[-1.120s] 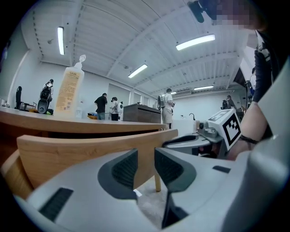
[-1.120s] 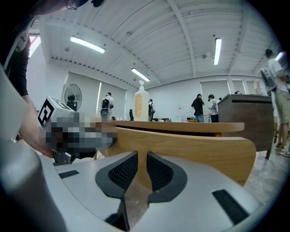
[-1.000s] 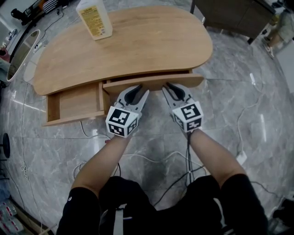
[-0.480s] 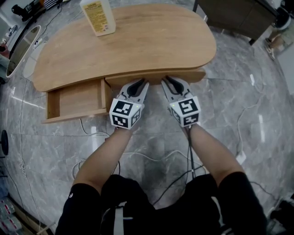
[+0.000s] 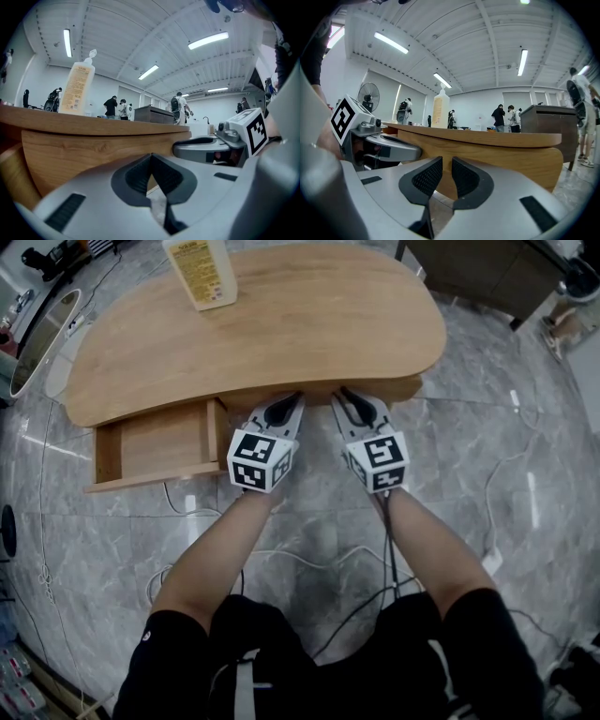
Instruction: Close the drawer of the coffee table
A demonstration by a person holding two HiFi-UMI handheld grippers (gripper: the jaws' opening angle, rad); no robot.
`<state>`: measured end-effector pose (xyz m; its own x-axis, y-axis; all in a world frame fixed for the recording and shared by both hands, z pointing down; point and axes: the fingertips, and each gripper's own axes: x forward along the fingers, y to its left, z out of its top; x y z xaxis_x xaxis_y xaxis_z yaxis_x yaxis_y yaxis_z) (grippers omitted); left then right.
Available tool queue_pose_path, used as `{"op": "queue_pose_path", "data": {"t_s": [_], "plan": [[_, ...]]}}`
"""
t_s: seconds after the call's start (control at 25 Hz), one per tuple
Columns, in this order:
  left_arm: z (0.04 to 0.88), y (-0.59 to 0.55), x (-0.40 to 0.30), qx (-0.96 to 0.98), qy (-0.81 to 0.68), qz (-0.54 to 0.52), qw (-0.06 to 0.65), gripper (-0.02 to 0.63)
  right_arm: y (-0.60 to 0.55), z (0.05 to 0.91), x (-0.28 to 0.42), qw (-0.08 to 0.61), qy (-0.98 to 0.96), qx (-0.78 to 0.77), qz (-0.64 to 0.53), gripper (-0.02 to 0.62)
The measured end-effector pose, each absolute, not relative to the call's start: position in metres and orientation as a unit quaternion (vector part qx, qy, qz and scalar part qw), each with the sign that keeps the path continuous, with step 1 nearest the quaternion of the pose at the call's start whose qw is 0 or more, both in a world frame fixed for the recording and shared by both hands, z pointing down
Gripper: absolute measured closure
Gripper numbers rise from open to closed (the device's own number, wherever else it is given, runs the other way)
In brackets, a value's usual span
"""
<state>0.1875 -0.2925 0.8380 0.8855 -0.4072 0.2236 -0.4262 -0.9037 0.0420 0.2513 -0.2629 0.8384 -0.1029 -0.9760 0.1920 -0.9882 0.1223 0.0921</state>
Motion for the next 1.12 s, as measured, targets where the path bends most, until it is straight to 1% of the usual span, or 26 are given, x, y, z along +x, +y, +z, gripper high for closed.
{"op": "queue_pose_path", "data": {"t_s": [0.16, 0.36, 0.48, 0.64, 0.76, 0.96, 1.12], "plan": [[0.839, -0.3, 0.19, 0.968, -0.222, 0.11, 0.049, 0.598, -0.269, 0.836, 0.247, 0.108, -0.741, 0.662, 0.028, 0.531], [0.838, -0.307, 0.193, 0.967, -0.225, 0.11, 0.05, 0.599, -0.278, 0.822, 0.231, 0.117, -0.749, 0.652, -0.002, 0.531], [0.84, -0.31, 0.194, 0.966, -0.226, 0.111, 0.055, 0.6, -0.279, 0.825, 0.247, 0.106, -0.731, 0.673, 0.02, 0.531], [0.84, -0.313, 0.196, 0.966, -0.226, 0.117, 0.051, 0.6, -0.269, 0.858, 0.273, 0.135, -0.71, 0.69, 0.05, 0.531], [0.841, -0.313, 0.198, 0.966, -0.226, 0.116, 0.047, 0.6, -0.267, 0.855, 0.293, 0.133, -0.695, 0.706, 0.031, 0.531], [0.843, -0.315, 0.199, 0.963, -0.231, 0.127, 0.053, 0.6, -0.271, 0.851, 0.295, 0.128, -0.693, 0.709, 0.032, 0.531], [0.843, -0.314, 0.198, 0.962, -0.234, 0.132, 0.049, 0.6, -0.271, 0.852, 0.302, 0.136, -0.685, 0.715, 0.021, 0.531]]}}
